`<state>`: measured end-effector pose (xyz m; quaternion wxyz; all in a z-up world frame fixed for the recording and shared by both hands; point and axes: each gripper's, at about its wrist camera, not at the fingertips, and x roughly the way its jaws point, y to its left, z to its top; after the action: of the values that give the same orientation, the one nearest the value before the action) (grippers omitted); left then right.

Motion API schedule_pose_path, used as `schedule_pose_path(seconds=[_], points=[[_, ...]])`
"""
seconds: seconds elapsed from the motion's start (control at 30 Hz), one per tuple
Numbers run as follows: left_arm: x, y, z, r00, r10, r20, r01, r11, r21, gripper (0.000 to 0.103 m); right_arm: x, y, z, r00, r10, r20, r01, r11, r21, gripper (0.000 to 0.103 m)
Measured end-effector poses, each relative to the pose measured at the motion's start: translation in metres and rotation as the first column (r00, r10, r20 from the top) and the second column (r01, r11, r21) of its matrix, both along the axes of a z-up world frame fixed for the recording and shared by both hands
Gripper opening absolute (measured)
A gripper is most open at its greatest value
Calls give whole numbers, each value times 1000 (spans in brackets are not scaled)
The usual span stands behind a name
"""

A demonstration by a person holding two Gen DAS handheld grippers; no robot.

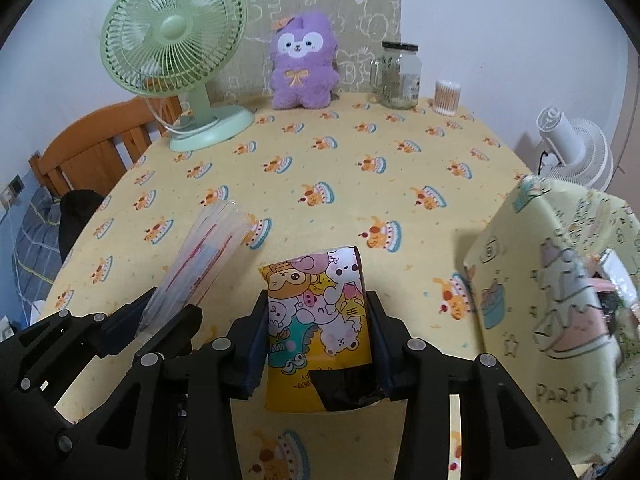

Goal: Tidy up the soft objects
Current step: 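Carry the pen pack and printed box with both grippers toward the fabric box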

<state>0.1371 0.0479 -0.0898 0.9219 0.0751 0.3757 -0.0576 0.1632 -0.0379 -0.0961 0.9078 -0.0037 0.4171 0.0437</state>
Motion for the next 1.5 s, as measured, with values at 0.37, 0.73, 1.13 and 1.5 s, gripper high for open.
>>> schedule_pose_path(seconds=[0.37,0.73,1.13,1.5], points=[[-23,-11,29,997,20,74,-19,1000,-8,19,-24,-10,33,997,7,80,-7,1000,1,47],[-43,-25,58,987,75,145,-69,997,-45,19,-43,-24,67,987,27,160,-28,1000,4,47],[-57,-48,84,975,83,205,-75,996,-48,19,-59,-48,95,974,28,225,-33,999,19,47],[-56,-79,94,970,67,232,-53,996,-65,19,-62,-81,108,964,11,267,-15,1000,13,47]])
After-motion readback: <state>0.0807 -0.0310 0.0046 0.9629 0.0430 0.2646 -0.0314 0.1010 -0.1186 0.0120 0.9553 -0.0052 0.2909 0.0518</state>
